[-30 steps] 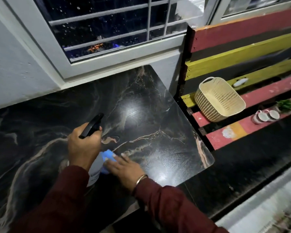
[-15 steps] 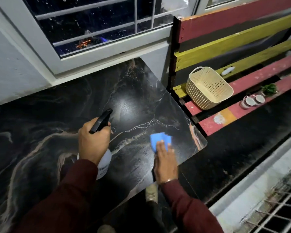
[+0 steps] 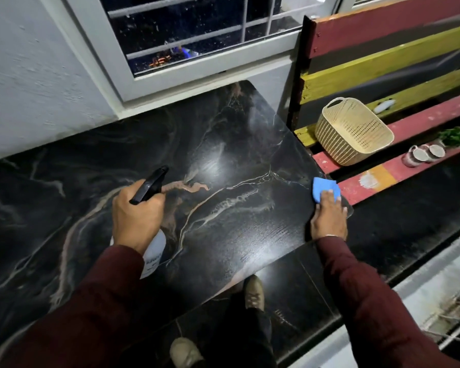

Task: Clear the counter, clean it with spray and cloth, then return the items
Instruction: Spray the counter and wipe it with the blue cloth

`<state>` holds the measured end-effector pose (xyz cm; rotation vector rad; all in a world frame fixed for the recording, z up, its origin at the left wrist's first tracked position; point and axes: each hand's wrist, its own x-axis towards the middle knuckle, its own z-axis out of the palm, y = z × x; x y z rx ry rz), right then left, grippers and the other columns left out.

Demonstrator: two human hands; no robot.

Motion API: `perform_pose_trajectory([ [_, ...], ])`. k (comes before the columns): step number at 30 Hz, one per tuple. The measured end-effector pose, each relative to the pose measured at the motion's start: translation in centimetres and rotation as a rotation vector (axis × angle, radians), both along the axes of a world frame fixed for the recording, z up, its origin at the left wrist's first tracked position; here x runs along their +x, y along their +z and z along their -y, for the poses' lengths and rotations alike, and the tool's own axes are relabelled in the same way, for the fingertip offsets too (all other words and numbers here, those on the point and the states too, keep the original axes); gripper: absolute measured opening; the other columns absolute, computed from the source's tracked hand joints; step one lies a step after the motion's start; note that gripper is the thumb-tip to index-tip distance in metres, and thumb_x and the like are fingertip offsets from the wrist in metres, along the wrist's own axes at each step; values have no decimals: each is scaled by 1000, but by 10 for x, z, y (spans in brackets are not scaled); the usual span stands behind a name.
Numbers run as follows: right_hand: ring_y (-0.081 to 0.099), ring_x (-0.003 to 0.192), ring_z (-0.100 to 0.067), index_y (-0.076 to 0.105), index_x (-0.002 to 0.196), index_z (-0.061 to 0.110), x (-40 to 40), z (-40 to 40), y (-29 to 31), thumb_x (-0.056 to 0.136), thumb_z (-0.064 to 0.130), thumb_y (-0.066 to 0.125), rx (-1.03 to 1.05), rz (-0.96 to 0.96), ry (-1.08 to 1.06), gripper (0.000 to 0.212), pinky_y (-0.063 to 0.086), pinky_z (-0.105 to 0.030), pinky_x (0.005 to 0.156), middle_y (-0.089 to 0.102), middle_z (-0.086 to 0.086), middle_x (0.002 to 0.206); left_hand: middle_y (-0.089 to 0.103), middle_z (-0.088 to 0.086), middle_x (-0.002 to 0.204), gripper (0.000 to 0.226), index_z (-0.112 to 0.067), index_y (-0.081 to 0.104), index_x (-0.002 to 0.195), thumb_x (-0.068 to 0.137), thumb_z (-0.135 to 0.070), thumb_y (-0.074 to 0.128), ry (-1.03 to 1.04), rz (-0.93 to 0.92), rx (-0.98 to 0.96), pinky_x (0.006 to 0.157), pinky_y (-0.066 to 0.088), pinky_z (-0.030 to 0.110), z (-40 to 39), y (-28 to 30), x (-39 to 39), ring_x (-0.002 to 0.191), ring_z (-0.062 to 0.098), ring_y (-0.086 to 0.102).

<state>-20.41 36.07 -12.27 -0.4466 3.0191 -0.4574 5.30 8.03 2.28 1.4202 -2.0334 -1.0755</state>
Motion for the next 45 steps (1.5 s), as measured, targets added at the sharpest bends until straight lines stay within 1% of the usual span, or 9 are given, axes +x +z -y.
perform_pose_trajectory([
  [5,37,131,-44,46,132,1,118,31,-2,88,9,37,-34,27,10,45,36,-53,103,44,-21,142,67,20,77,19,-2,69,82,85,-21,65,13,-36,-3,67,50,50,4,2,28,74,38,61],
  [10,48,125,-37,45,134,8,295,103,-10,65,20,46,54,74,642,71,34,-44,105,48,-9,141,68,19,77,13,-5,70,81,85,-16,64,33,-63,3,68,51,49,8,10,54,76,36,63],
  [15,45,132,-22,50,135,23,350,174,-7,76,30,35,181,120,1160,61,41,-41,106,49,3,142,66,16,68,13,-9,70,77,83,-19,65,86,-44,-19,65,50,48,24,17,89,70,36,62],
  [21,36,137,-33,36,144,10,169,169,2,79,22,39,174,10,580,66,23,-51,111,38,-10,150,42,9,55,29,-2,49,63,86,-12,62,164,-22,-28,53,29,35,42,17,112,54,21,37],
  [25,21,141,-39,29,147,4,130,199,14,86,24,45,128,151,307,66,20,-50,113,26,-14,155,58,29,70,18,7,62,77,85,-9,63,249,-44,-38,55,41,41,65,3,124,59,35,49],
  [30,53,120,-41,59,126,5,272,274,-4,68,18,42,30,-2,906,62,49,-48,94,57,-13,133,68,17,72,14,-2,71,80,85,-15,69,343,-5,-55,68,54,48,92,-5,127,73,37,64],
  [34,52,126,-21,55,133,21,298,287,-2,74,33,45,165,51,1430,61,43,-40,104,54,3,138,69,21,75,14,-7,71,76,86,-16,69,477,-23,-34,70,55,48,118,-3,128,71,34,64],
  [41,27,139,-39,33,143,3,84,359,2,76,15,59,117,67,612,73,16,-54,112,33,-18,150,63,16,64,18,-9,71,73,89,-14,65,585,-42,-18,61,51,44,137,-7,162,65,36,61],
  [45,36,130,-48,41,137,-4,181,412,2,74,14,58,21,30,778,67,32,-53,107,40,-25,143,64,12,65,16,-14,70,71,80,-25,63,702,-66,22,66,53,46,137,-12,194,68,35,61],
])
